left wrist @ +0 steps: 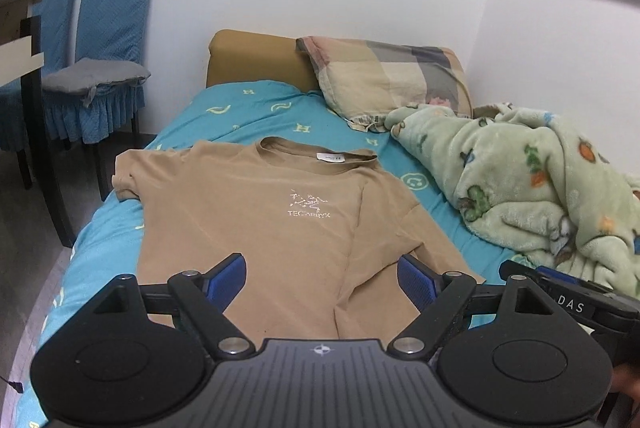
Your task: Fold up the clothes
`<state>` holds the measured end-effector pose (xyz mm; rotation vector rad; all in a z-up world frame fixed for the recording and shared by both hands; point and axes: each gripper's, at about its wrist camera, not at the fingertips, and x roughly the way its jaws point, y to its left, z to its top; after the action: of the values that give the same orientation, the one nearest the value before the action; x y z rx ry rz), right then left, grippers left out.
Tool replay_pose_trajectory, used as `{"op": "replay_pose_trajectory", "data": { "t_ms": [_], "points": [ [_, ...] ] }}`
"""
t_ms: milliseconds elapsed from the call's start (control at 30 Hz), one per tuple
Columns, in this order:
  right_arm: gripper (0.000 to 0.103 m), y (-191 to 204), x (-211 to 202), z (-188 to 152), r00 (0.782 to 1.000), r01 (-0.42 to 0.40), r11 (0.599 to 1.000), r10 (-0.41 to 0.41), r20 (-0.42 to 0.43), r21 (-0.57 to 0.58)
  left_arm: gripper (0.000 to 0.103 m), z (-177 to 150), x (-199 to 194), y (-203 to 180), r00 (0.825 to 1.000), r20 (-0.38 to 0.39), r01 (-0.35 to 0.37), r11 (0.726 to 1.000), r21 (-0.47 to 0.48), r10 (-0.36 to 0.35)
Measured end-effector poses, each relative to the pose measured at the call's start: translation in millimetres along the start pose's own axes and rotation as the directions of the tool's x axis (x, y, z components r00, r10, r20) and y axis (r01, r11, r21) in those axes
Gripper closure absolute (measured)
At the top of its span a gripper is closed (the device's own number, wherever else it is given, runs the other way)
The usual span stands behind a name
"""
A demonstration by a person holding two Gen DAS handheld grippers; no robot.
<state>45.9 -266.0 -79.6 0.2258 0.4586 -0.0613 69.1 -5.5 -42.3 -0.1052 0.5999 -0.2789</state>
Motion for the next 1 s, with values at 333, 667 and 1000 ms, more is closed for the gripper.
{"op": "replay_pose_trajectory", "data": {
  "t_ms": [333, 667, 1000],
  "points": [
    [0.037, -22, 20, -2, 0.997, -0.039, 0.983, 0.051, -0.061, 0.178, 0.018, -1, 16, 6, 0.998, -0.058, -0.025, 0.999, -0.02, 0.024],
    [0.048, -52, 52, -9, 0.992, -0.024, 0.935, 0.067, -0.109, 0.355, 0.015, -1, 28, 12, 0.996, -0.085, -0.037, 0.996, -0.081, 0.03],
    [0.033, -98, 114, -31, 0.979, 0.051, 0.84, 0.064, -0.192, 0.54, 0.015, -2, 61, 24, 0.99, -0.136, -0.053, 0.981, -0.185, 0.028]
  ]
}}
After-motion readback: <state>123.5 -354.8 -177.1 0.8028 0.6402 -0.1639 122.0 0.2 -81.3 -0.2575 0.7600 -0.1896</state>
